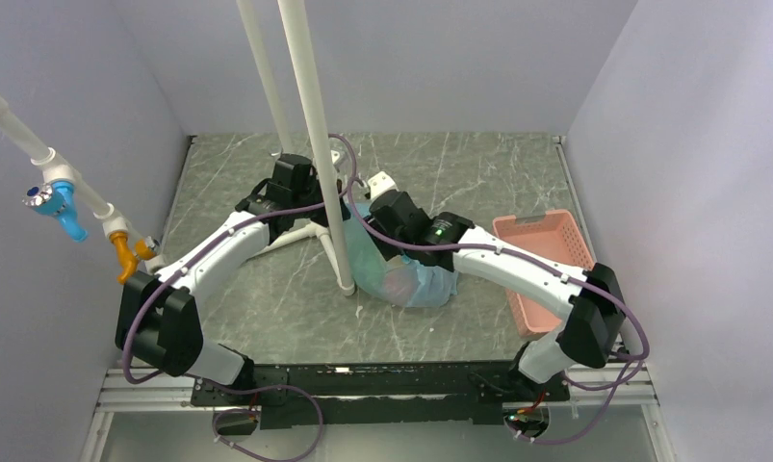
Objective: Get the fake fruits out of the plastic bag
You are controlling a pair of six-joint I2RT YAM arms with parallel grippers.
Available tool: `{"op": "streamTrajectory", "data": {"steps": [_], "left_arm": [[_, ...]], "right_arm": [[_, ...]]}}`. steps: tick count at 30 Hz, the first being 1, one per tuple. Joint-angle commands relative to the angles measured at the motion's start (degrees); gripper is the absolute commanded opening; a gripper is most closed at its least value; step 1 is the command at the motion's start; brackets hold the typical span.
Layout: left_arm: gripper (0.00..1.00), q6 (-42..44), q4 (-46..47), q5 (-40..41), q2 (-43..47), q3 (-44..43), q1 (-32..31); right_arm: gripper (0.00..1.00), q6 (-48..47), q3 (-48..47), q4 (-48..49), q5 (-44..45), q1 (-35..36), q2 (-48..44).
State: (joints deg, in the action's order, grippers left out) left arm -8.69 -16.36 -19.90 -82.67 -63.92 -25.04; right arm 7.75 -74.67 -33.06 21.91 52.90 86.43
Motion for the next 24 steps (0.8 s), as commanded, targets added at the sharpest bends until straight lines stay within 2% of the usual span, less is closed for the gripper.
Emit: {"op": "streamTrajectory", "data": {"steps": [1,6,10,11,13,14,15,17,24], "left_arm": [[0.0,0.8,0.3,-1.9,-0.3,-2.8,-0.3],[0.0,0.7,0.3,-2.2,-0.3,-2.9,-0.2],[0.0,0.7,0.5,-2.4,-0.1,-2.8,-0.2],[0.0,0.7,0.5,-2.2,0.1,-2.7,-0.2],[0.0,0.6,0.7,-1.7,0.5,-2.3,-0.3],[0.0,0.5,0.9,-1.3,0.7,-2.0,-0.3],[0.0,0.2,1.1,-0.6,0.9,-1.9,-0.2],[0.0,-0.4,1.1,1.1,0.9,-1.8,-0.2],[0.0,-1.9,0.6,4.8,1.6,-1.7,2.2]], "right_arm": [[0.6,-0.5,-0.8,-3.0,12.9,1.3,-1.2],[0.58,-1.1,2.6,0.5,14.8,1.4,-3.7],[0.54,-2.3,4.7,4.2,12.3,1.4,-5.5],[0.5,-2.3,5.0,4.8,12.1,1.4,-5.5],[0.24,-2.0,5.1,5.1,12.5,1.4,-5.1],[0.15,-1.5,5.0,4.9,12.8,1.4,-5.0],[0.11,-1.1,4.9,4.8,13.1,1.4,-5.3],[0.08,-0.6,5.5,5.1,12.7,1.4,-6.7],[0.09,-0.8,11.9,11.2,7.7,-0.3,-15.7]]}}
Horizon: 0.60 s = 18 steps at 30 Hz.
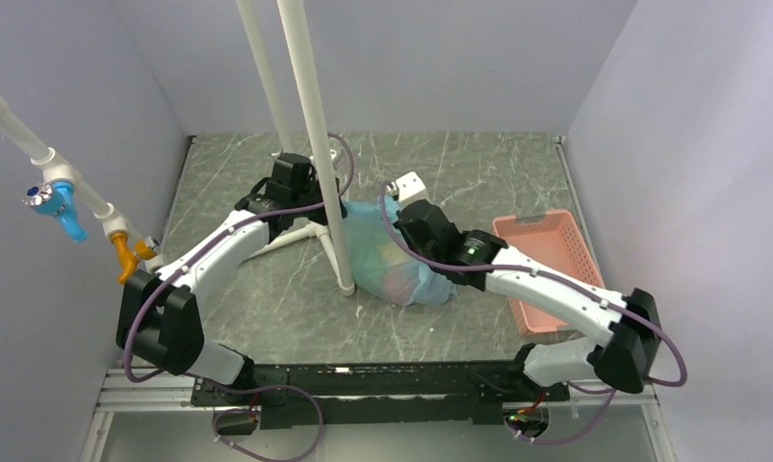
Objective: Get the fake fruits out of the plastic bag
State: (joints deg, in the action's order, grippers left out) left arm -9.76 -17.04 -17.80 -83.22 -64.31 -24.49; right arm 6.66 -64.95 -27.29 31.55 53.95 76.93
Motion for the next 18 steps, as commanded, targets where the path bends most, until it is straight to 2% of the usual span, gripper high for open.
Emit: {"op": "streamTrajectory", "data": {"steps": [1,3,8,14,18], "left_arm": [[0.0,-0.8,0.9,2.8,2.1,-1.6,1.8],[0.0,-0.4,0.2,3.4,2.3,-1.9,1.9],[0.0,-0.3,0.6,6.9,3.9,-1.1,2.0],[0.0,-0.3,0.7,7.1,4.3,-1.0,2.1],[0.0,-0.4,0.6,7.6,4.6,-0.8,2.1]], "right_arm": [[0.08,0.5,3.2,6.5,-2.4,-1.6,-7.5],[0.0,1.6,5.2,8.1,-3.2,-2.6,-10.1],[0.0,8.5,12.1,13.3,-7.8,-7.5,-18.1],[0.0,18.1,25.7,19.2,-14.5,-13.1,-29.2],[0.0,22.2,30.1,16.2,-14.5,-13.3,-34.4]]}}
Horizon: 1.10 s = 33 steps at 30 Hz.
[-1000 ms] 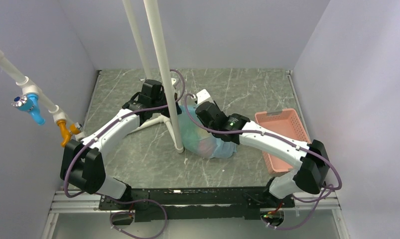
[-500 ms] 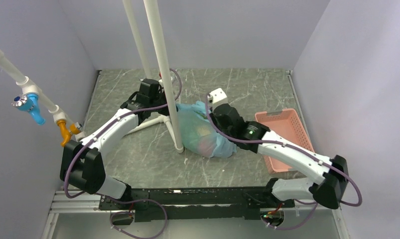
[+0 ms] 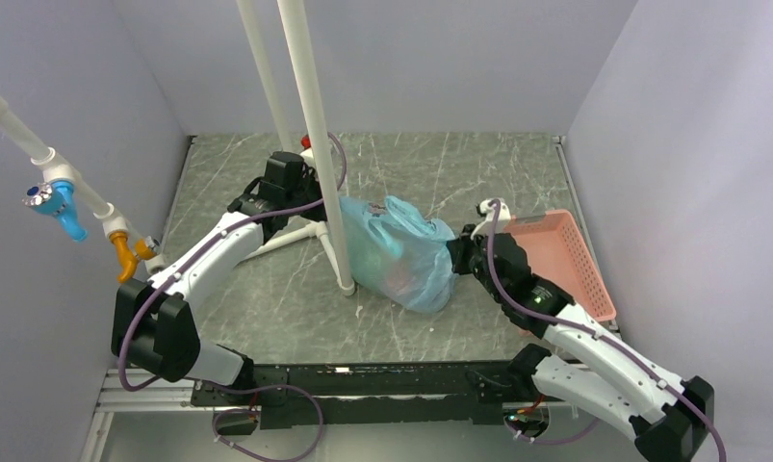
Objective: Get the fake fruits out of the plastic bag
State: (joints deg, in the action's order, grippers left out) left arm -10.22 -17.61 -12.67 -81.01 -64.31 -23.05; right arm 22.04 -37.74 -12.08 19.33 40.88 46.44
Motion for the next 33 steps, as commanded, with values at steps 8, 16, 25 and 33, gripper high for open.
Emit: {"op": "streamTrajectory", "data": {"steps": [8,16,25,33], "left_arm": [[0.0,0.6,1.8,-0.3,2.4,-0.6,0.6],[0.0,1.5,1.3,-4.5,1.5,-1.5,0.5],[0.0,1.9,1.1,-5.2,1.0,-1.5,-1.2],[0.0,3.0,0.2,-2.8,0.3,-1.6,-2.2]], "right_arm": [[0.16,13.2,6.5,-2.9,-6.3,-0.7,-6.4],[0.61,-2.6,-15.9,-13.5,-12.4,-0.8,6.6],[0.83,-10.6,-25.3,-13.2,-17.6,2.1,15.3],[0.86,-8.6,-27.1,-7.5,-3.8,3.9,24.3]]}}
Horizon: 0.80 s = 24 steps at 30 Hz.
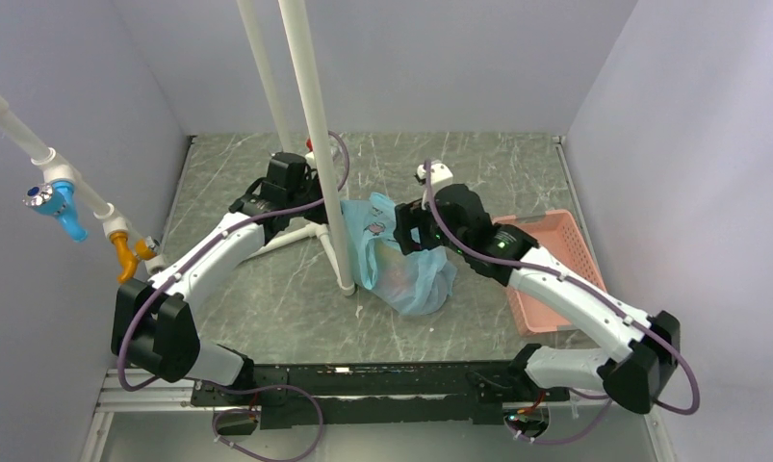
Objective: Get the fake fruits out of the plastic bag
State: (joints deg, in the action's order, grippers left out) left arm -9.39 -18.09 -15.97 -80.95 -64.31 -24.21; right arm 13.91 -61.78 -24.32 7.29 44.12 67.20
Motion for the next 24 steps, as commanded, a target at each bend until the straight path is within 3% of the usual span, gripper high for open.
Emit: {"op": "streamTrajectory", "data": {"steps": [1,5,9,10,11,12,13,19,24], "left_arm": [[0.0,2.4,0.7,0.6,0.2,-1.5,-1.2],[0.0,3.3,1.6,1.8,0.2,-0.6,-2.4],[0.0,3.4,1.8,3.0,-0.3,-0.4,-2.9],[0.0,3.3,1.6,3.4,-0.4,-0.5,-2.8],[0.0,3.4,1.3,4.0,-0.4,-0.7,-2.9],[0.0,3.6,1.2,4.7,-0.2,-0.7,-2.9],[0.0,3.6,1.4,5.5,0.1,-0.3,-2.8],[0.0,3.1,0.5,3.9,-1.6,-1.8,-0.7],[0.0,3.1,0.8,2.7,-2.0,-1.7,0.1]], "right_arm": [[0.86,0.2,-3.7,5.0,9.7,0.7,4.7],[0.79,4.2,-5.6,6.6,14.8,0.9,8.2],[0.56,2.6,-0.7,15.1,8.7,1.0,4.5],[0.47,3.6,0.9,16.1,8.4,0.9,3.4],[0.22,5.6,2.2,16.8,8.1,0.9,2.0],[0.05,7.1,3.7,17.5,7.8,0.7,0.2],[0.0,8.0,6.0,18.5,7.1,0.8,-2.1],[0.0,12.9,24.4,31.8,0.7,0.5,-23.9],[0.0,14.5,28.8,24.9,0.2,0.1,-30.2]]}}
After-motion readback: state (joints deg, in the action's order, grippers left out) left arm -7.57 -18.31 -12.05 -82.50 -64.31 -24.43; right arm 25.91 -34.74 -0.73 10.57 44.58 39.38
